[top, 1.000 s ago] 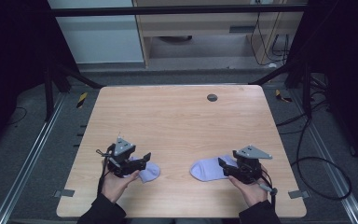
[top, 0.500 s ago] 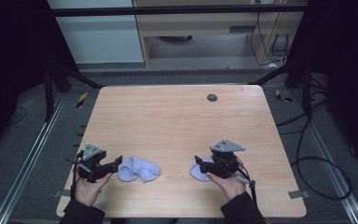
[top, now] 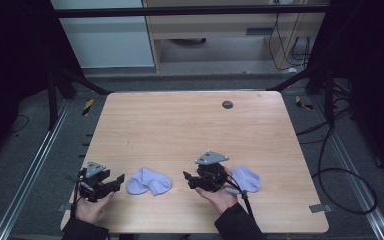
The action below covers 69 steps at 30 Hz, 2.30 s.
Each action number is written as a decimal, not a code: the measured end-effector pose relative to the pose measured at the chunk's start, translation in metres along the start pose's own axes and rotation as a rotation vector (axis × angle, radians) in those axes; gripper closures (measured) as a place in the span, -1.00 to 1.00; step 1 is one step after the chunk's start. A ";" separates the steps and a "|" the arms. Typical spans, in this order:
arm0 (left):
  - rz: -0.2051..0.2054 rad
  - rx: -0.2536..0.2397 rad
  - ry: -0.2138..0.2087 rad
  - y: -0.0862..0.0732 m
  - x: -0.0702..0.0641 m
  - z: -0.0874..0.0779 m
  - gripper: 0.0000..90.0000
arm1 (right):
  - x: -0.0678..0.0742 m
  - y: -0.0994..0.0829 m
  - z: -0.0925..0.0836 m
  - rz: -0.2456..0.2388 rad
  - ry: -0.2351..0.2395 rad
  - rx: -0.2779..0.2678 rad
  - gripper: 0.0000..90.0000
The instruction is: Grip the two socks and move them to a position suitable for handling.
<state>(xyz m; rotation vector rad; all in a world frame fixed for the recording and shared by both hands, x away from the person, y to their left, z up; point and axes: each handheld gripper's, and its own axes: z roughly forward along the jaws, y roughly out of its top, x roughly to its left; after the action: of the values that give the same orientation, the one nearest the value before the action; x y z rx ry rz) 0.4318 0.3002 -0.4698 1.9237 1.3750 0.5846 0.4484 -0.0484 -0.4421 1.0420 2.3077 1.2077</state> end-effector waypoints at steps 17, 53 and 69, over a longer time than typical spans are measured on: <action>0.053 0.091 -0.038 -0.004 -0.014 0.015 0.22 | 0.054 0.006 0.051 -0.088 0.100 0.063 0.27; 0.047 0.150 -0.111 -0.001 -0.019 0.024 0.92 | 0.072 0.003 0.076 -0.051 0.159 0.086 0.92; 0.057 0.144 -0.090 0.000 -0.017 0.025 0.90 | 0.025 0.025 0.079 0.077 -0.010 0.055 0.82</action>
<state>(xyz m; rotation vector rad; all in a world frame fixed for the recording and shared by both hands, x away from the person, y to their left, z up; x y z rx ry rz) 0.4436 0.2772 -0.4854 2.0837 1.3408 0.4296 0.4886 0.0244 -0.4676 1.1632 2.3247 1.1702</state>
